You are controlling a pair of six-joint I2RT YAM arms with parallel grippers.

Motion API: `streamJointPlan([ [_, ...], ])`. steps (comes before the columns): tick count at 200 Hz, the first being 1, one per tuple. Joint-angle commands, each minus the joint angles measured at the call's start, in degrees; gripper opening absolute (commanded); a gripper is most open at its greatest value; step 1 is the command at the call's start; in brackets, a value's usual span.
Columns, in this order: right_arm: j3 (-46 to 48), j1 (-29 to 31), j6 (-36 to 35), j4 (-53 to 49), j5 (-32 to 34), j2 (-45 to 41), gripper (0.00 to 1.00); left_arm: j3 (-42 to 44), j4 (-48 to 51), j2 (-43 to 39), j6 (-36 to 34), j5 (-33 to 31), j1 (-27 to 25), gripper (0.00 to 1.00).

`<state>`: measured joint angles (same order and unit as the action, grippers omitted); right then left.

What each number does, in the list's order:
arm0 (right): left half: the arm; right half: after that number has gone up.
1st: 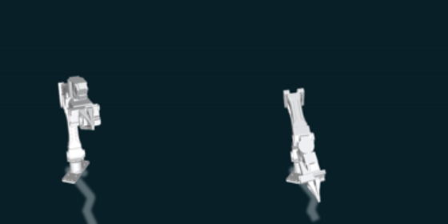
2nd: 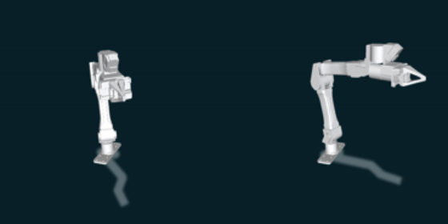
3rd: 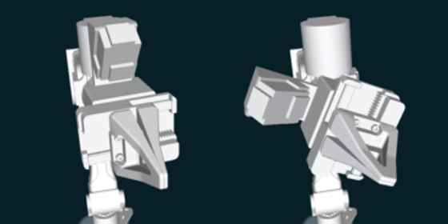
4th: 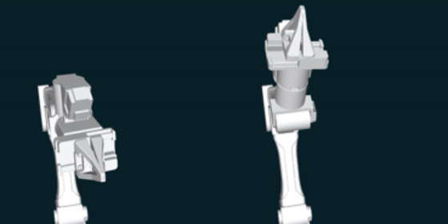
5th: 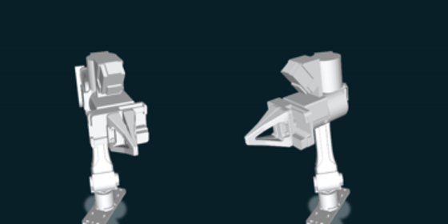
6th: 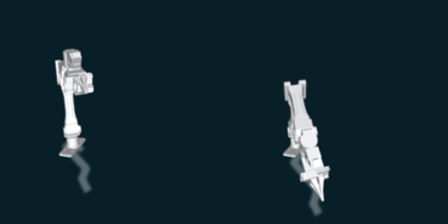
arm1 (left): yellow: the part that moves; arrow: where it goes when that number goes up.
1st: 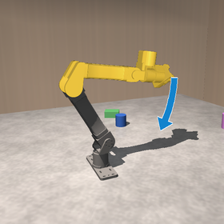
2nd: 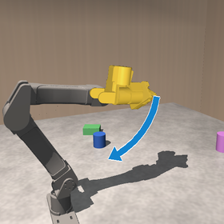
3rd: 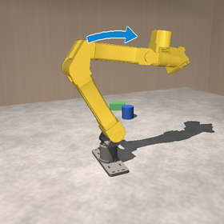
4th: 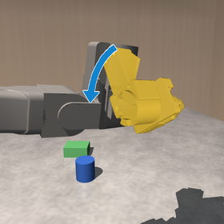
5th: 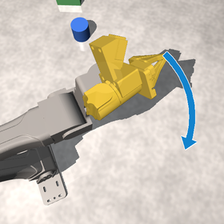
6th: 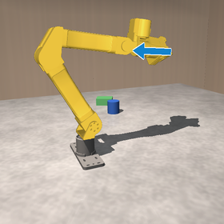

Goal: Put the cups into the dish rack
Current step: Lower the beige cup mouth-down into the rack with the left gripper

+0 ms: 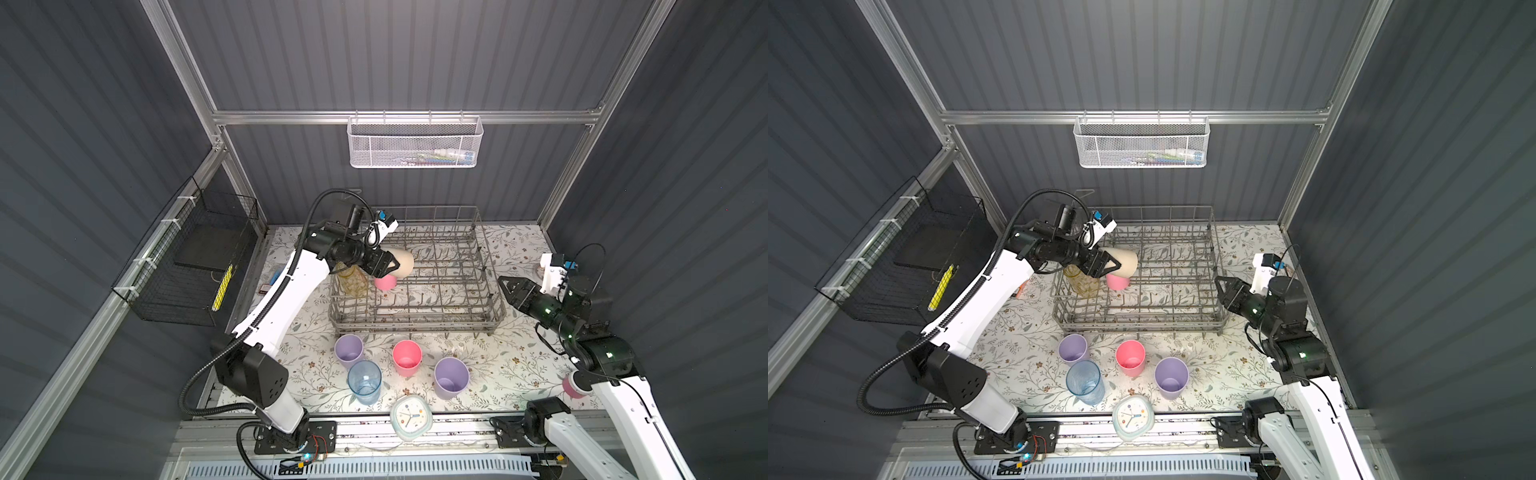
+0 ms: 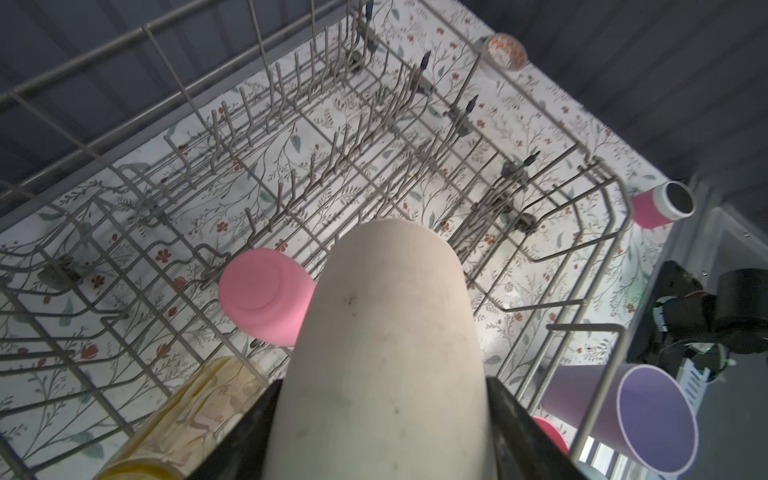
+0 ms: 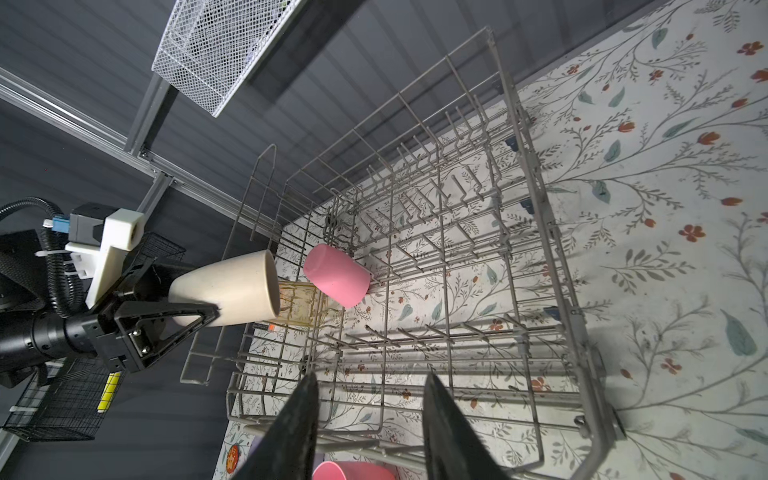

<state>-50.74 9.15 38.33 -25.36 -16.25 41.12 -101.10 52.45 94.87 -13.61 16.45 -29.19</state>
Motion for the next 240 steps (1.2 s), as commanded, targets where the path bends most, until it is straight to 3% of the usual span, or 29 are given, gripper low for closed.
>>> streamJointPlan([
  [1,0.98,-0.18,-0.61,0.43,-0.1,0.11,0.43,-2.54,5.3,1.28,-3.0,-9.38,-1.92,0.5],
  [58,2.4,-0.18,-0.52,1.36,-0.61,0.71,0.43,-3.46,10.19,2.25,-3.77,-14.39,-2.87,0.51],
  [240,4.25,-0.16,0.41,2.78,-2.29,1.77,0.44,-2.44,15.47,7.21,-6.69,-16.38,-6.65,0.52],
])
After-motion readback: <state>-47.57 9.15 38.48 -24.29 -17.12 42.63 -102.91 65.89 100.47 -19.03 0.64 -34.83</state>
